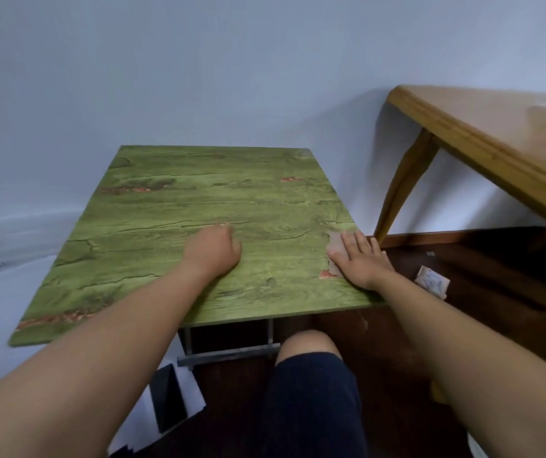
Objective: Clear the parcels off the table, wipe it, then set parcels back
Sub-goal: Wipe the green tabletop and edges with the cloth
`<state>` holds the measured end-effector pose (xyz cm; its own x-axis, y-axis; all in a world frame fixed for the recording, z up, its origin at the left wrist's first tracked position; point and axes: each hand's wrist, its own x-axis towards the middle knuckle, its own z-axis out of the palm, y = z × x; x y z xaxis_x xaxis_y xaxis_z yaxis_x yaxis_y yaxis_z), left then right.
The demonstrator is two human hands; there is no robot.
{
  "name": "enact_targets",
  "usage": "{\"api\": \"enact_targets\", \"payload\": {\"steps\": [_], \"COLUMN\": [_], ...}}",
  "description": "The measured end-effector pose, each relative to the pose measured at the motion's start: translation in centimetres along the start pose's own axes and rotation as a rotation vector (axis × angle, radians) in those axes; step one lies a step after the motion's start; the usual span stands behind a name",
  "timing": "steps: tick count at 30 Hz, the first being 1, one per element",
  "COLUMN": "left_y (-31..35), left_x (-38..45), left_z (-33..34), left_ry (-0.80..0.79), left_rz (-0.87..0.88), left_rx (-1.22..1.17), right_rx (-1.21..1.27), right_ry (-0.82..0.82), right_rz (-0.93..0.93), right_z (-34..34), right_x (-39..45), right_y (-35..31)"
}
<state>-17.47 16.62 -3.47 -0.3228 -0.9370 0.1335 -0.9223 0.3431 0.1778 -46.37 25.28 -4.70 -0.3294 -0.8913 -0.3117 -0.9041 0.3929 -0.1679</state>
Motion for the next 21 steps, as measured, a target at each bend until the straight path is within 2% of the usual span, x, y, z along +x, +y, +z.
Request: {"api": "enact_targets", "payload": {"steps": [4, 12, 21], "left_y": [-1.0, -2.5, -8.6], "left_x": [-1.7, -4.2, -6.2], "left_z": [-0.9, -0.8, -2.1], "left_ry": [-0.131, -0.077, -0.055], "left_rz": [0.051, -0.02, -0.09], "left_rx": [0.063, 0.062, 0.004], "right_rx": [-0.028, -0.061, -0.096], "right_ry": [0.014, 0.025, 0.02], "right_rz": [0.019, 0.034, -0.031], "right_z": [0.9, 2.4, 3.6], "right_x": [-2.2, -6.2, -7.6], "right_y": [0.0, -0.7, -5.1]}}
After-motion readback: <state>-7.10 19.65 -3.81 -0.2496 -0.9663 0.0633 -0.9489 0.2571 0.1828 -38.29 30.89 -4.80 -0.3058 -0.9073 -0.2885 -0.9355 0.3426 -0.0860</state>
